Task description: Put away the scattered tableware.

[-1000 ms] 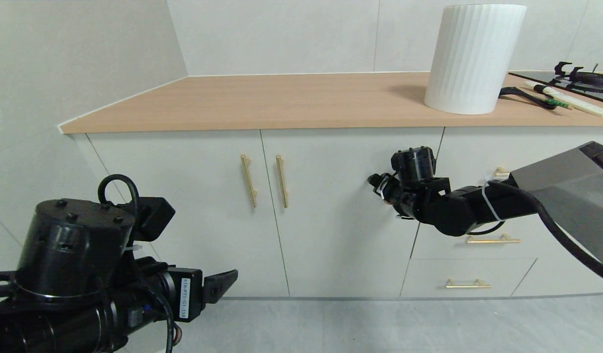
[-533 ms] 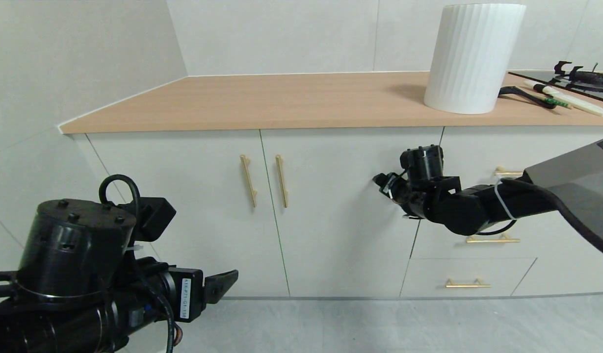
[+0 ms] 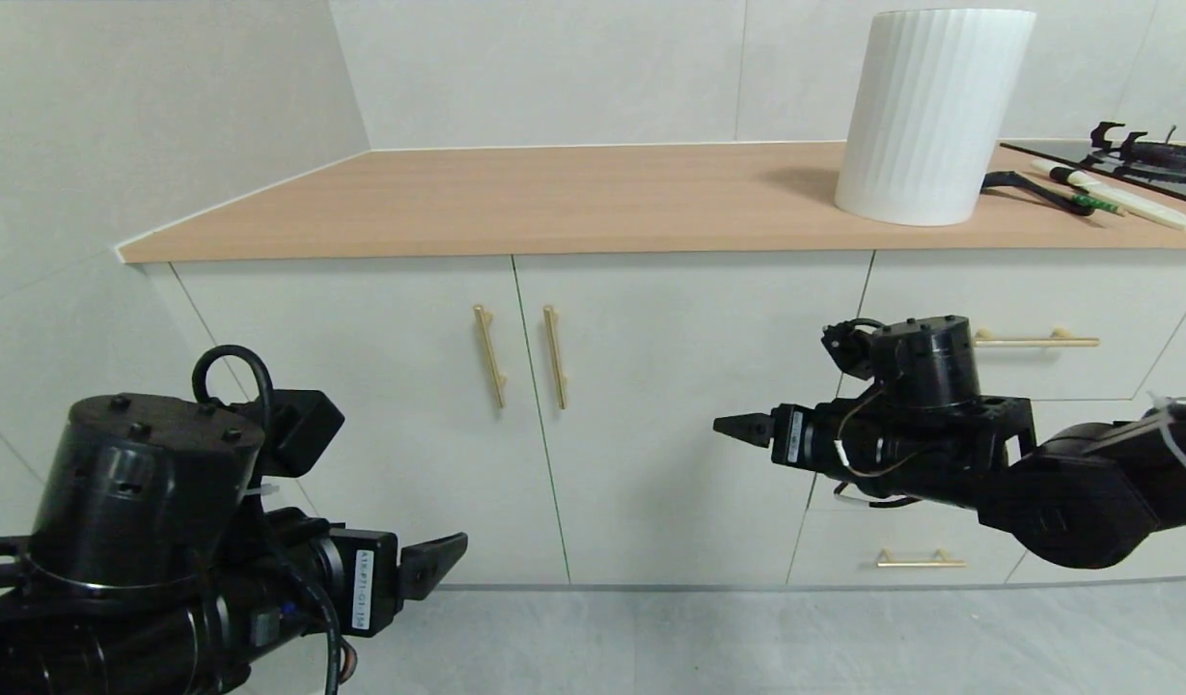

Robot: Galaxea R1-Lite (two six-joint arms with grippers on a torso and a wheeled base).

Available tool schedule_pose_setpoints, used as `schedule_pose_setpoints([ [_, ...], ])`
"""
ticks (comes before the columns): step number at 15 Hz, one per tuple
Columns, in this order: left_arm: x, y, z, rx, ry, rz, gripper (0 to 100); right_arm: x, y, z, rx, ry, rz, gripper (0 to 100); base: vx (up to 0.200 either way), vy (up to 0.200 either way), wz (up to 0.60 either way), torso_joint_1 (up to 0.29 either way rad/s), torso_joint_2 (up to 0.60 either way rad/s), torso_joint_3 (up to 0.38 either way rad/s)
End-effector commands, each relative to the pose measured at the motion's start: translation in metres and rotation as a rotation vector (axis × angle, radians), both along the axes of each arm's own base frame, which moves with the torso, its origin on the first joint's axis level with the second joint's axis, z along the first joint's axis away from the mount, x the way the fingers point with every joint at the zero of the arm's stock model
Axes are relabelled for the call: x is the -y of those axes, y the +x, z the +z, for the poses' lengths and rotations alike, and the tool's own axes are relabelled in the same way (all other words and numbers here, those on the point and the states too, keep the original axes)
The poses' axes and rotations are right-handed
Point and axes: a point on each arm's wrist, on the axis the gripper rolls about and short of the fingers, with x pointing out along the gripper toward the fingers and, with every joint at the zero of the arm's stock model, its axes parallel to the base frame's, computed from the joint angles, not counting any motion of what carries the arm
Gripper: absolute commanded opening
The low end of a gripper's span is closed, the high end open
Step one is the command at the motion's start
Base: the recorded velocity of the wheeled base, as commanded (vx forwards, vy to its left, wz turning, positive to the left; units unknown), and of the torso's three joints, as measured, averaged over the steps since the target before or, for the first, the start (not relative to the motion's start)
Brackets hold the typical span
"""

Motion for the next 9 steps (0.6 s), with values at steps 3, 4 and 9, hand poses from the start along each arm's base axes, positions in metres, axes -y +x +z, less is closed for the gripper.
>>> schedule_pose_setpoints([
  [3, -0.01, -0.013, 0.016, 0.077, -0.041, 0.008, 100, 0.022, -0.04, 0.043, 0.171, -0.064, -0.114, 100, 0.0, 0.0, 0.0, 0.0, 0.0, 0.0],
  [4, -0.015, -0.017, 0.022, 0.102, -0.059, 0.021, 100, 0.032, -0.057, 0.057, 0.228, -0.075, -0.149, 100, 0.0, 0.0, 0.0, 0.0, 0.0, 0.0],
  [9, -0.056, -0.059, 0.017, 0.193, -0.112, 0.105, 100, 0.104, -0.179, 0.088, 0.491, -0.178, -0.254, 100, 0.0, 0.0, 0.0, 0.0, 0.0, 0.0],
])
